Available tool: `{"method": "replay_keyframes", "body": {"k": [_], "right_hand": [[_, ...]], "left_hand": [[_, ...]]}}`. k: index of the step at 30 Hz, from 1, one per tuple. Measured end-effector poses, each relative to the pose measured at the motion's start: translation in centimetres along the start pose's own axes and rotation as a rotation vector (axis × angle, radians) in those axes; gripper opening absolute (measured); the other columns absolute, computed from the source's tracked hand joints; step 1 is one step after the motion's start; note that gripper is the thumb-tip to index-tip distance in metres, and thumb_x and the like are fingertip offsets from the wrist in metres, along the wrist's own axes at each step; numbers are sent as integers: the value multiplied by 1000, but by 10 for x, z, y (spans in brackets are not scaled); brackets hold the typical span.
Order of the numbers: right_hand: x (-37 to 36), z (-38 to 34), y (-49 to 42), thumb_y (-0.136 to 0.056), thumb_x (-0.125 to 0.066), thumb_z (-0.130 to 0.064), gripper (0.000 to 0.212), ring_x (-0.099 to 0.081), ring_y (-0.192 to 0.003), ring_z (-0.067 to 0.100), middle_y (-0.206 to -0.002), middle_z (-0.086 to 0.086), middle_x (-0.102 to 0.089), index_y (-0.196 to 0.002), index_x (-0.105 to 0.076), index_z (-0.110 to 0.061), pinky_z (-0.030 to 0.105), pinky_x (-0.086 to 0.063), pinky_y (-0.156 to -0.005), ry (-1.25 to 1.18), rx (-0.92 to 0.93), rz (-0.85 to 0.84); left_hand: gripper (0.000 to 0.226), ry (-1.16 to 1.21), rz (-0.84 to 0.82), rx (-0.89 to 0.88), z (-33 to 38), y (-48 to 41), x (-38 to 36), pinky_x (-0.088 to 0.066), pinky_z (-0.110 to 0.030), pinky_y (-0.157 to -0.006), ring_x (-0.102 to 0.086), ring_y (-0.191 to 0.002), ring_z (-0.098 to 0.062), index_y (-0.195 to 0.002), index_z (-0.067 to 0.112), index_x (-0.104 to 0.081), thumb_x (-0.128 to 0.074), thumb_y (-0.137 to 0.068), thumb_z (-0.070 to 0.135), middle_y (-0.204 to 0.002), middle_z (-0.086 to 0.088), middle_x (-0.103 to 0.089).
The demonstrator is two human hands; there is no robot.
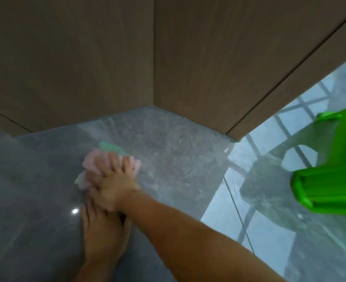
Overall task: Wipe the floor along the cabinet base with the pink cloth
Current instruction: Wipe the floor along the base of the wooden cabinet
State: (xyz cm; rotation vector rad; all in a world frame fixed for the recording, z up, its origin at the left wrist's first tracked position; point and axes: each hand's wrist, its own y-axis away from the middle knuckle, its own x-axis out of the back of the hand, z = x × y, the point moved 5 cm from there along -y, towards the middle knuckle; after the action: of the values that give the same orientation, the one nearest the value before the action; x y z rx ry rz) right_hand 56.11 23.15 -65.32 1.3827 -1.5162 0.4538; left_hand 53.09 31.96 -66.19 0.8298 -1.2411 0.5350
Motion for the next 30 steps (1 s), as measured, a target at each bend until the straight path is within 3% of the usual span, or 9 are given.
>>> {"method": "replay_keyframes", "body": {"k": [3,5,8,12,16,19,23,28,30], "right_hand": [[-18,-48,-10,-99,-32,-48,56,-1,-151,35,-164,3,-19,-149,-35,-24,62,4,-117,102,155,-113],[-8,-12,-5,-100,-33,-45,58,2,-152,34,-167,3,-11,-153,-27,-22,60,4,-118,99,71,-43],[18,92,34,-98,-33,-49,66,10,-152,38,-167,4,5,-157,-11,-28,61,10,-118,49,-190,82],[46,242,140,-86,-17,-68,75,16,-150,37,-166,2,16,-152,8,-44,62,7,-118,30,-631,213],[58,320,223,-81,-24,-61,81,5,-151,41,-167,5,3,-155,-4,-33,64,1,-118,-34,-1146,325],[69,311,194,-82,-17,-61,82,-3,-149,40,-165,12,-8,-154,-16,-21,59,-2,-117,-249,-1295,438],[52,198,92,-91,-24,-65,75,-1,-151,41,-166,10,-7,-153,-22,-24,67,1,-114,-152,-1048,469],[6,3,-49,-94,-38,-51,63,5,-151,41,-167,6,-5,-152,-25,-30,67,8,-113,112,-82,93],[-5,-56,-86,-90,-47,-46,63,3,-152,38,-167,3,-9,-150,-31,-33,66,10,-113,169,219,-49]], "left_hand": [[56,94,85,129,-1,-25,22,-40,-76,-94,-51,-115,-65,-120,-11,-58,-42,-84,29,-121,-45,-56],[69,3,83,53,3,-10,13,-36,-75,-100,-47,-121,-65,-125,-16,-54,-36,-90,41,-127,-45,-53],[85,-64,100,10,-9,21,-16,-26,-59,-116,-34,-142,-50,-143,-12,-37,-28,-93,56,-151,-34,-38],[88,-43,130,-19,-12,12,-21,-20,-56,-120,-23,-149,-43,-150,-6,-25,-31,-91,59,-158,-28,-29],[88,-43,132,-25,-9,14,-26,-17,-55,-120,-20,-150,-41,-151,-4,-23,-27,-92,61,-160,-26,-26],[88,-17,108,-3,-6,12,-21,-18,-55,-121,-20,-150,-41,-151,-4,-25,-33,-91,59,-160,-26,-25],[88,10,46,8,-8,16,-15,-20,-54,-121,-21,-151,-40,-152,-2,-27,-35,-90,60,-162,-23,-25],[89,111,11,-11,-15,16,-15,-27,-51,-119,-32,-147,-39,-149,0,-36,-43,-86,62,-158,-20,-36],[88,102,-53,8,-13,14,-18,-21,-52,-122,-27,-149,-40,-149,2,-38,-38,-82,60,-157,-21,-36]]}}
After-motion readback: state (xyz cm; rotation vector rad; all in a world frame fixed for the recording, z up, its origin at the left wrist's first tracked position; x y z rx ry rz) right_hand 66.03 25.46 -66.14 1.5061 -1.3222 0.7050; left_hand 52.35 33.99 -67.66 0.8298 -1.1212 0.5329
